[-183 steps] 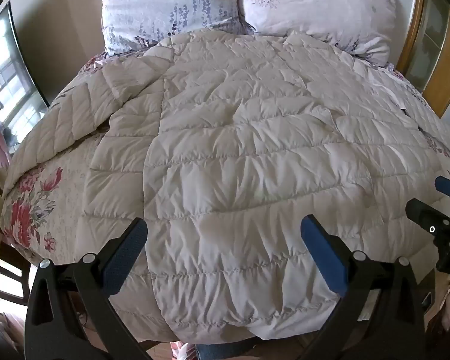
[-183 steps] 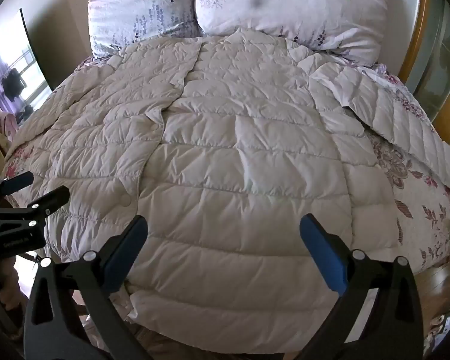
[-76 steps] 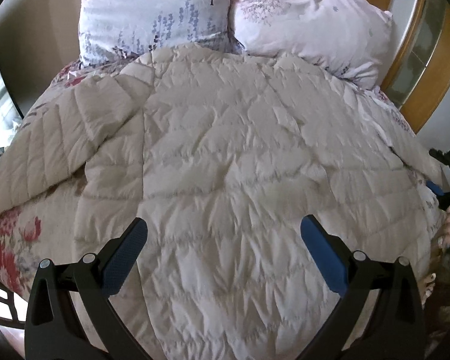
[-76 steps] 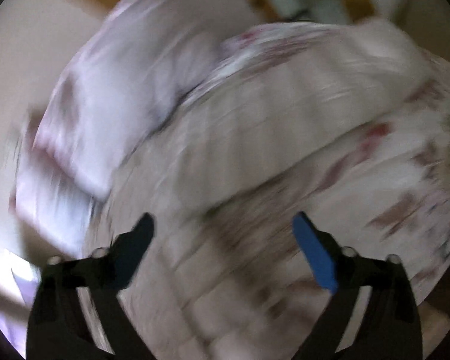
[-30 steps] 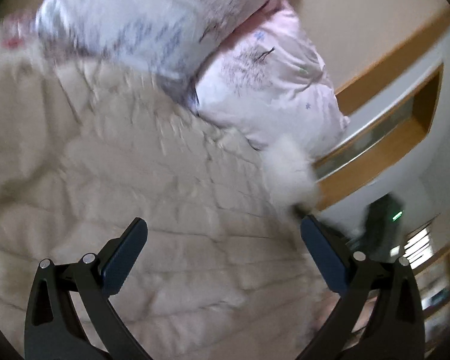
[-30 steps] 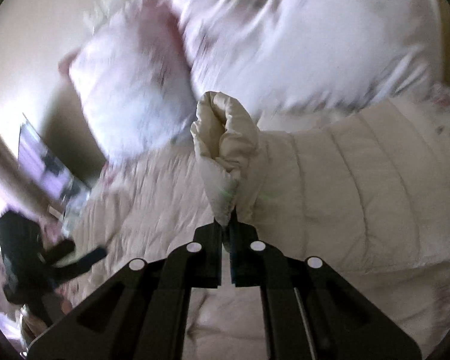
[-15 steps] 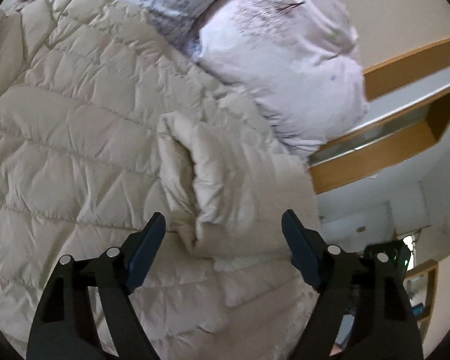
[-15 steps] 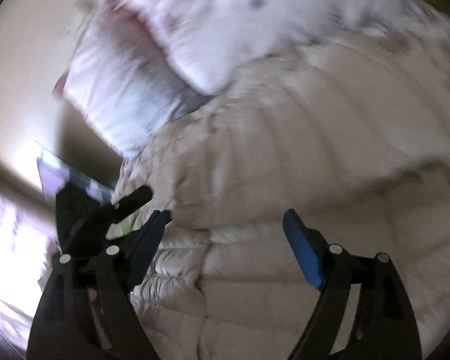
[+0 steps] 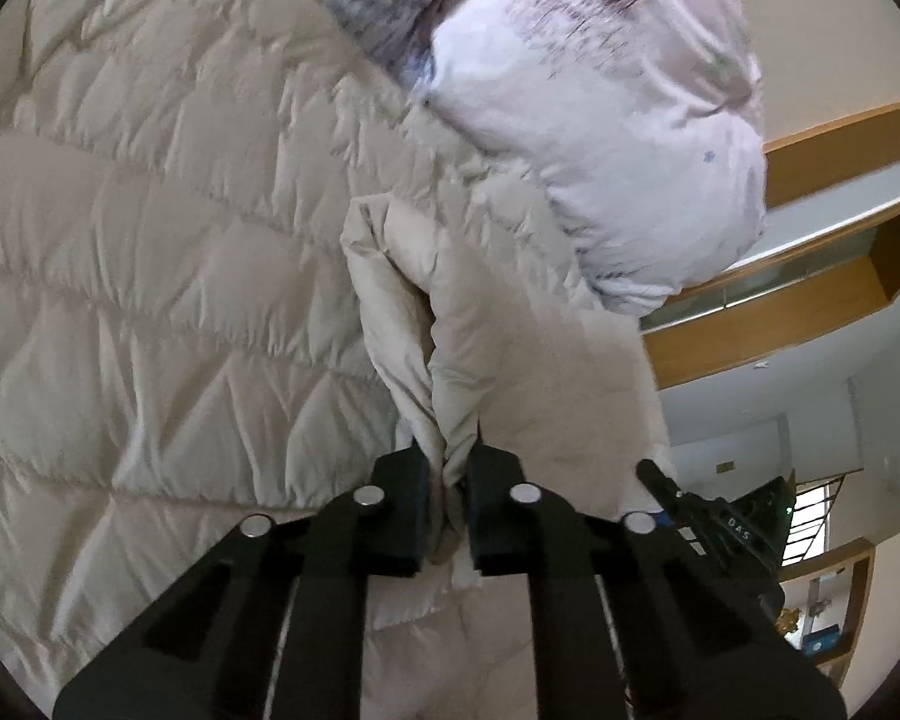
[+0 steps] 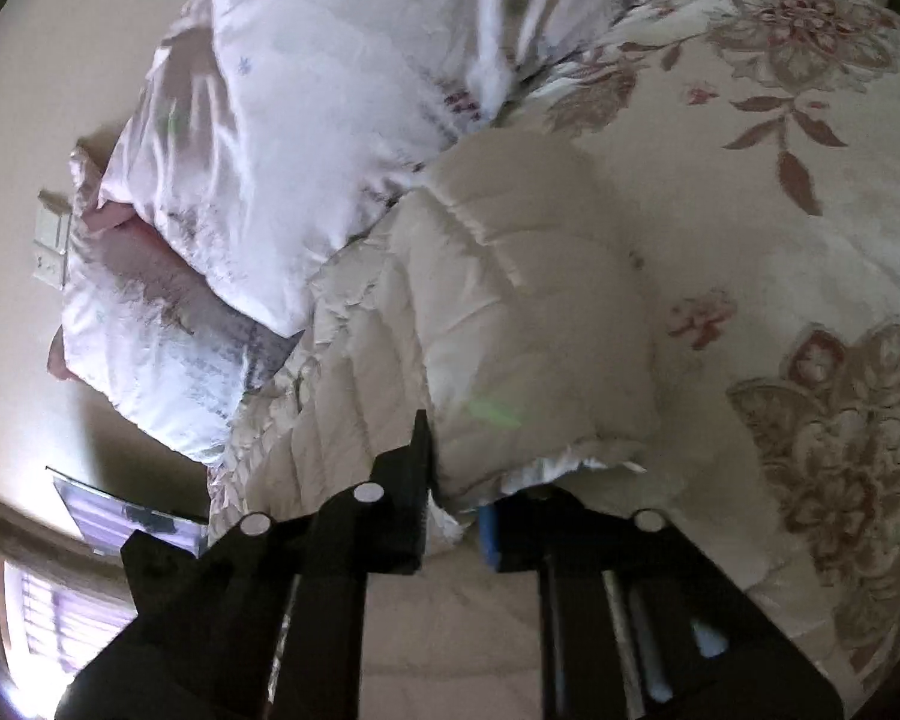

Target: Fold large clothes

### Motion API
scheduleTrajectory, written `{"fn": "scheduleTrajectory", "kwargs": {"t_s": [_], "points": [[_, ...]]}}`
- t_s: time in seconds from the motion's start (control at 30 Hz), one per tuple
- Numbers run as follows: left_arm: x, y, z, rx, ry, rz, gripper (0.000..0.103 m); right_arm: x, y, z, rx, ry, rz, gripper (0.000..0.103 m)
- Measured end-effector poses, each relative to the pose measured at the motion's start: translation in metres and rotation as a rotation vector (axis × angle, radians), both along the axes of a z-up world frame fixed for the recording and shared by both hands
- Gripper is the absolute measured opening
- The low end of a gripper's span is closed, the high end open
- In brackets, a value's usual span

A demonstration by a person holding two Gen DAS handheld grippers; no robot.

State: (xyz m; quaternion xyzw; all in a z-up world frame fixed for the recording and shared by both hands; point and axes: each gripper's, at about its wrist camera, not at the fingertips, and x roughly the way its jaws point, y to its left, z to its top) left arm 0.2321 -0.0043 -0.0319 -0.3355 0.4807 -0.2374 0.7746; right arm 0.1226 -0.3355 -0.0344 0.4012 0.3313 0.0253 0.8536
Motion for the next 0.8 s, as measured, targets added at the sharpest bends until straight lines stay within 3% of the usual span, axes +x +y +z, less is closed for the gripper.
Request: {"fn": "scheduleTrajectory", "kwargs": {"t_s": [0.13,0.23,0.5,0.57,0.6,0.63,0.7,0.8], "points": [[-0.004,0.018,0.021,0.029,-0.074,0.033,0.007,0.003,0.032,0.012,-0.061,-0.045,0.095,0.011],[-0.008,0.037,0.029,0.067,-0.111,0.069,0.007,0.009,0.052,0.010,-0.080,-0.028,0.155,0.010],[-0.006,0.068,0.003,0.135,-0.043,0.120,0.007,0.026,0.080,-0.023,-0.129,0.113,0.231,0.009],[-0.006,0.069,-0.002,0.140,-0.024,0.113,0.008,0.027,0.084,-0.022,-0.167,0.138,0.237,0.013],[-0.007,0.067,-0.002,0.146,-0.023,0.110,0.008,0.026,0.085,-0.020,-0.182,0.143,0.240,0.022],[-0.008,0.067,-0.001,0.149,-0.026,0.106,0.008,0.023,0.088,-0.015,-0.217,0.149,0.247,0.037],[-0.011,0.068,0.003,0.162,-0.030,0.105,0.010,0.015,0.097,-0.005,-0.277,0.153,0.270,0.052],[-0.017,0.073,0.009,0.179,-0.035,0.106,0.026,0.005,0.119,0.011,-0.352,0.142,0.347,0.050]]}}
